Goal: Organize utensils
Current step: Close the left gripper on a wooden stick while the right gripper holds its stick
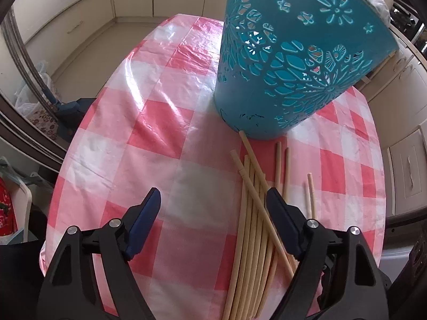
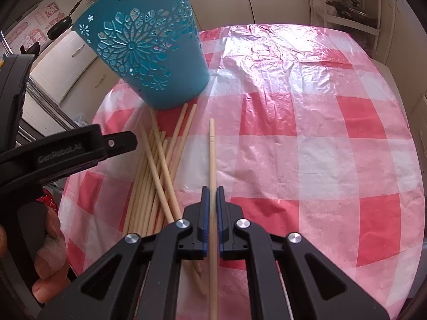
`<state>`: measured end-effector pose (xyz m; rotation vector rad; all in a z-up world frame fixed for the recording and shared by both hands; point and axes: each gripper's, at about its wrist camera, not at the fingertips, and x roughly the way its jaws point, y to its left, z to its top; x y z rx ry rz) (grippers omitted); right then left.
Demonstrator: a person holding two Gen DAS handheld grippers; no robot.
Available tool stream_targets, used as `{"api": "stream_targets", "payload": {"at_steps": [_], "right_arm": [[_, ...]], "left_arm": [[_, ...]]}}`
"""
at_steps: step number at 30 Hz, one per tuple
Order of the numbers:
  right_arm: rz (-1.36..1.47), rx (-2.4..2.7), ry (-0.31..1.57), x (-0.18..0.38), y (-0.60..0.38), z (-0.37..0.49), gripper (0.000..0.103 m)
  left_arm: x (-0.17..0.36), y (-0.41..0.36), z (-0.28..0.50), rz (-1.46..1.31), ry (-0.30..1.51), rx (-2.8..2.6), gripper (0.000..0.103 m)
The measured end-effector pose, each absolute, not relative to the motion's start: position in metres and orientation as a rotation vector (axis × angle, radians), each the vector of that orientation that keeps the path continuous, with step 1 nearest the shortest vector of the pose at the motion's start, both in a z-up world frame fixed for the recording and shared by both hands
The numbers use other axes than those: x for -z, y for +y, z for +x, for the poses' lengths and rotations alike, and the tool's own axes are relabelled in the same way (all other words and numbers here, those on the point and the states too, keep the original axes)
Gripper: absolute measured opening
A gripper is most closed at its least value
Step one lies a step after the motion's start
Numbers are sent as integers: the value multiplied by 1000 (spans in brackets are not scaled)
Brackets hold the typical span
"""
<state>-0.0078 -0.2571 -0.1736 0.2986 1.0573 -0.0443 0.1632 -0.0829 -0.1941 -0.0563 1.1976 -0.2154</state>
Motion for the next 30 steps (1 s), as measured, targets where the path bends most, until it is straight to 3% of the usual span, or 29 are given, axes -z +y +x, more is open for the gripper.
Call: {"api": "stream_targets", "payload": {"at_steps": [8, 12, 15, 18, 19, 20, 22, 26, 30], "right_arm": [[327, 15, 1045, 176, -258, -9, 6], [333, 6, 1044, 176, -259, -8, 6], [329, 1, 1048, 174, -257, -5, 6], [311, -2, 1052, 172, -256, -2, 10], [305, -10, 1052, 171, -255, 0, 20], [291, -10, 1052, 169, -253, 4, 37], [241, 8, 1039, 165, -249, 10, 54], [220, -1, 1055, 164, -248, 21, 52], [288, 0, 1070, 165, -262, 26, 41]], "left_arm": [[204, -96, 176, -18, 1196, 220, 51], [205, -98, 179, -8, 1204, 286, 17], [207, -97, 185, -30, 1230, 369, 9], [208, -95, 188, -14, 1249, 431, 6], [208, -93, 189, -9, 1255, 442, 6], [207, -90, 190, -7, 1257, 440, 6], [206, -87, 192, -5, 1266, 443, 6], [206, -80, 196, 19, 1283, 440, 6], [204, -72, 191, 4, 1296, 445, 6]]}}
